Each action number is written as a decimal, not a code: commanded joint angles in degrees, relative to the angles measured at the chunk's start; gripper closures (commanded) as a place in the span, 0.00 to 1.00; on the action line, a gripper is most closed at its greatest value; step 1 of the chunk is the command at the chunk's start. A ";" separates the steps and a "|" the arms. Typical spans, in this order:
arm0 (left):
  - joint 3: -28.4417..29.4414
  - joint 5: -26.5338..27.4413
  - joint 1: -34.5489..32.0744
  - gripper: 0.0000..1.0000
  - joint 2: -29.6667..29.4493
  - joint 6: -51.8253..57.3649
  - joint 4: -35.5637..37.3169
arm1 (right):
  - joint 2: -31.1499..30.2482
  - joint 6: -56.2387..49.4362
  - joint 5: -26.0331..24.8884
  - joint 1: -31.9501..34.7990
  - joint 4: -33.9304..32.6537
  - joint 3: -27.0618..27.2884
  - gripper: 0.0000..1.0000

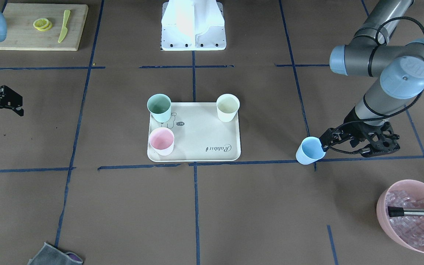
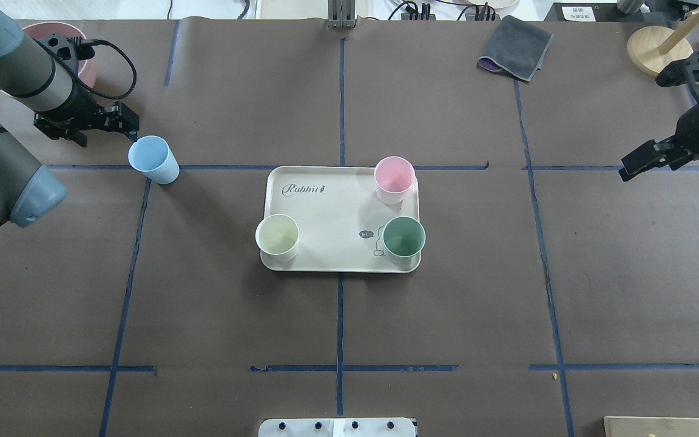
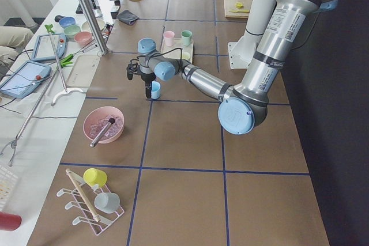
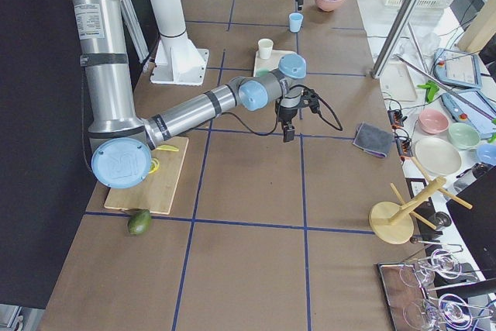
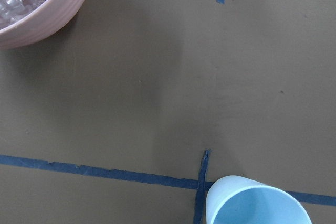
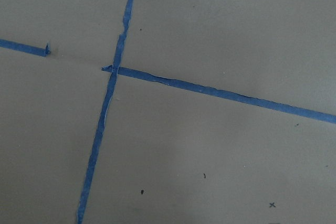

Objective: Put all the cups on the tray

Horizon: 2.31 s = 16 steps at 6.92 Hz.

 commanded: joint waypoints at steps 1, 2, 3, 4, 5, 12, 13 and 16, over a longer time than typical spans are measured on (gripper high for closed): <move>0.37 -0.23 1.12 0.00 0.04 -0.12 -0.36 | -0.05 -0.01 -0.03 0.03 -0.06 0.01 0.01; 1.15 -0.23 2.09 0.00 -0.05 -0.21 -0.45 | -0.05 -0.01 -0.12 0.03 0.03 0.01 0.01; 1.59 -0.14 3.32 0.01 -0.39 -1.78 -0.54 | -0.05 0.07 -0.12 0.03 0.03 0.01 0.01; 3.60 -0.14 3.76 0.13 -1.01 -3.53 -2.72 | -0.05 0.07 -0.21 -0.05 0.03 -0.08 0.01; 5.10 -0.14 4.55 0.67 -1.27 -6.16 -5.61 | -0.14 0.25 -0.12 -0.05 0.03 -0.08 0.01; 3.80 -6.57 5.84 1.00 -15.05 -24.41 4.21 | -0.23 0.60 -0.29 -0.05 0.03 0.01 0.01; 4.58 -1.77 11.53 1.00 -18.73 -29.95 4.21 | -0.32 0.60 -0.29 -0.05 0.03 0.01 0.01; 5.29 6.08 18.35 1.00 -20.17 -32.91 4.21 | -0.23 0.69 -0.21 -0.05 0.03 0.09 0.01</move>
